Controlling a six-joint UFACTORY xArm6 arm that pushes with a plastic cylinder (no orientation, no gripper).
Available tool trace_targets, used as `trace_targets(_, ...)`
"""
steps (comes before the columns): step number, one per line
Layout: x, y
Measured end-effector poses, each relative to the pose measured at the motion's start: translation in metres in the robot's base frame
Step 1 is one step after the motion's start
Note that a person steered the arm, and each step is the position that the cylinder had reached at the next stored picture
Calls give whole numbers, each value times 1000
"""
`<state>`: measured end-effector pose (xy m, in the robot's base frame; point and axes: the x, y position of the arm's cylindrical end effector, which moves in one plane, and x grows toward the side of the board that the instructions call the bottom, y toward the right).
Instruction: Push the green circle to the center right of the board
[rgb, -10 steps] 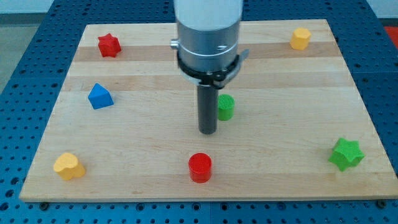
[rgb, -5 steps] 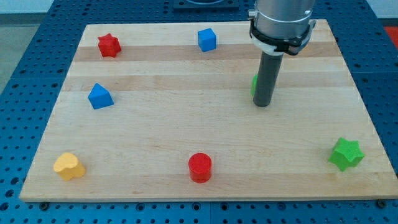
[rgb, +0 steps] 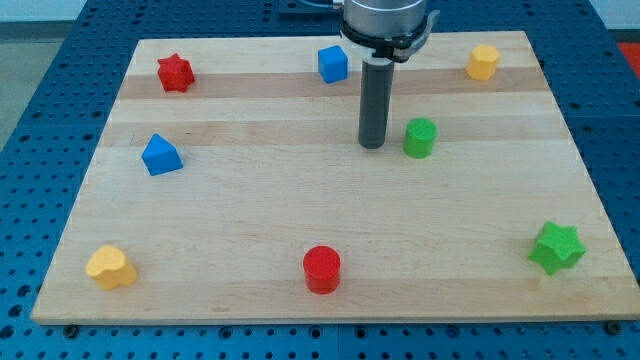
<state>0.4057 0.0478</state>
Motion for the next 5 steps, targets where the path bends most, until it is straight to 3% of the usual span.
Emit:
trace_targets(3, 0, 116)
trace_targets(5, 0, 118)
